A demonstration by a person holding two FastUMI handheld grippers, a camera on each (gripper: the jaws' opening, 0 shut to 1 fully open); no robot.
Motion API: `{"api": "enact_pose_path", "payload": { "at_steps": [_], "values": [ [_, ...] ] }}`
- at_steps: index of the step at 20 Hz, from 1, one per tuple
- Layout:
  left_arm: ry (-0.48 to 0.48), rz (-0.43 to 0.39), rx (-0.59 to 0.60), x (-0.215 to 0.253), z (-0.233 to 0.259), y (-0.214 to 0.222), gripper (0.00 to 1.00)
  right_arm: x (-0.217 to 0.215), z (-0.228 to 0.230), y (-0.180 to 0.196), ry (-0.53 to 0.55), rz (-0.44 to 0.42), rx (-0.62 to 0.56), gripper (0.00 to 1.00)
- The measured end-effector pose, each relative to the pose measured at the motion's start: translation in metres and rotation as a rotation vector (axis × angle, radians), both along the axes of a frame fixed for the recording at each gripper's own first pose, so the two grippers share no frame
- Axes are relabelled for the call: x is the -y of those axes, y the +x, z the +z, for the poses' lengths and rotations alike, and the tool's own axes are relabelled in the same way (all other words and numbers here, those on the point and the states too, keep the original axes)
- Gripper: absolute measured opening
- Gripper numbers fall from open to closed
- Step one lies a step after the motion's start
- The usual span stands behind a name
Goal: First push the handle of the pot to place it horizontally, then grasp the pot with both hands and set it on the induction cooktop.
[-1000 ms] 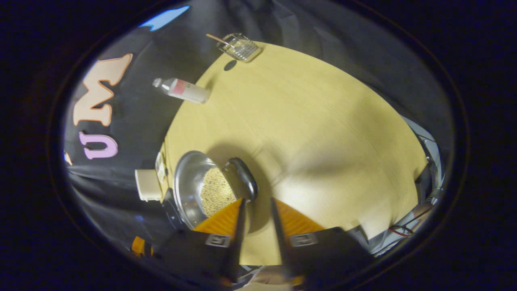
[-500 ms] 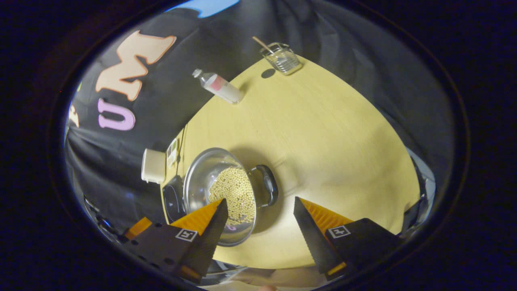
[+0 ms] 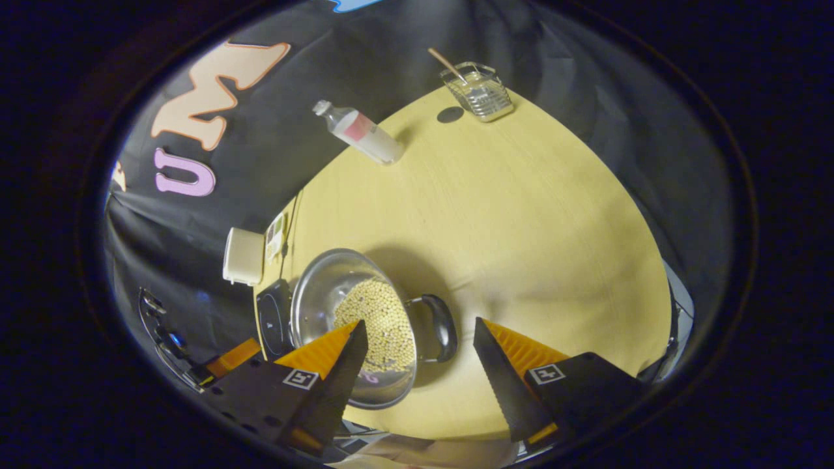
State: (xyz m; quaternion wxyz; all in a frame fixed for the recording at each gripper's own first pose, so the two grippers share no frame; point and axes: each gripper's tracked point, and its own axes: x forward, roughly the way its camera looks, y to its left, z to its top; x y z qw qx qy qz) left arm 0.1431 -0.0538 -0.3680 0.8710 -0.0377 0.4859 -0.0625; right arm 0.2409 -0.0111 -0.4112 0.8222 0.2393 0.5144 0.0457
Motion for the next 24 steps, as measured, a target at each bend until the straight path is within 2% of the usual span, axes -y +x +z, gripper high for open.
{"api": "enact_pose_path", "payload": {
  "at_steps": [1, 2, 4, 5, 6, 8, 9, 11, 12, 13, 14, 15, 16, 17, 18, 21, 23, 24],
  "values": [
    [-0.008, -0.009, -0.025, 0.003, -0.007, 0.003, 0.97, 0.001, -0.005, 0.000, -0.011, 0.002, -0.012, 1.00],
    [-0.017, -0.013, -0.050, 0.005, -0.015, 0.006, 0.97, 0.000, -0.009, 0.002, -0.017, 0.010, -0.024, 0.92],
    [-0.018, 0.004, -0.107, 0.006, -0.031, 0.010, 0.96, -0.003, -0.017, 0.005, -0.013, 0.027, -0.041, 0.92],
    [-0.020, 0.009, -0.138, 0.007, -0.039, 0.010, 0.96, -0.003, -0.020, 0.005, -0.018, 0.034, -0.053, 1.00],
    [-0.022, 0.010, -0.161, 0.008, -0.045, 0.011, 0.96, -0.004, -0.026, 0.006, -0.024, 0.040, -0.064, 0.92],
    [-0.009, 0.006, -0.196, 0.008, -0.058, 0.014, 0.95, -0.010, -0.033, 0.005, -0.022, 0.062, -0.081, 0.92],
    [0.001, 0.003, -0.211, 0.008, -0.063, 0.015, 0.95, -0.014, -0.038, 0.003, -0.017, 0.075, -0.091, 1.00],
    [0.010, -0.006, -0.236, 0.009, -0.071, 0.014, 0.95, -0.021, -0.047, 0.002, -0.015, 0.099, -0.114, 1.00],
    [0.010, -0.009, -0.250, 0.010, -0.076, 0.014, 0.94, -0.023, -0.053, 0.002, -0.017, 0.112, -0.128, 0.92],
    [0.011, -0.008, -0.266, 0.011, -0.081, 0.013, 0.91, -0.025, -0.058, 0.001, -0.020, 0.123, -0.140, 0.92],
    [0.007, -0.007, -0.288, 0.011, -0.085, 0.010, 0.90, -0.025, -0.063, 0.002, -0.023, 0.133, -0.151, 1.00],
    [0.002, -0.001, -0.299, 0.011, -0.088, 0.009, 0.85, -0.026, -0.066, 0.002, -0.027, 0.135, -0.156, 1.00],
    [0.001, 0.000, -0.307, 0.010, -0.090, 0.010, 0.88, -0.027, -0.069, 0.002, -0.028, 0.141, -0.161, 0.99],
    [0.008, 0.000, -0.318, 0.008, -0.093, 0.010, 0.78, -0.028, -0.073, 0.003, -0.031, 0.144, -0.169, 0.98],
    [0.008, -0.006, -0.326, 0.008, -0.096, 0.011, 0.77, -0.026, -0.076, 0.005, -0.037, 0.142, -0.176, 0.98],
    [0.016, -0.022, -0.337, 0.010, -0.100, 0.012, 0.70, -0.028, -0.082, 0.008, -0.018, 0.132, -0.204, 0.76],
    [0.035, -0.036, -0.342, 0.009, -0.102, 0.013, 0.68, -0.033, -0.085, 0.011, 0.005, 0.140, -0.206, 0.75],
    [0.043, -0.038, -0.348, 0.008, -0.103, 0.013, 0.70, -0.036, -0.083, 0.011, 0.017, 0.143, -0.206, 0.71]
  ]
}}
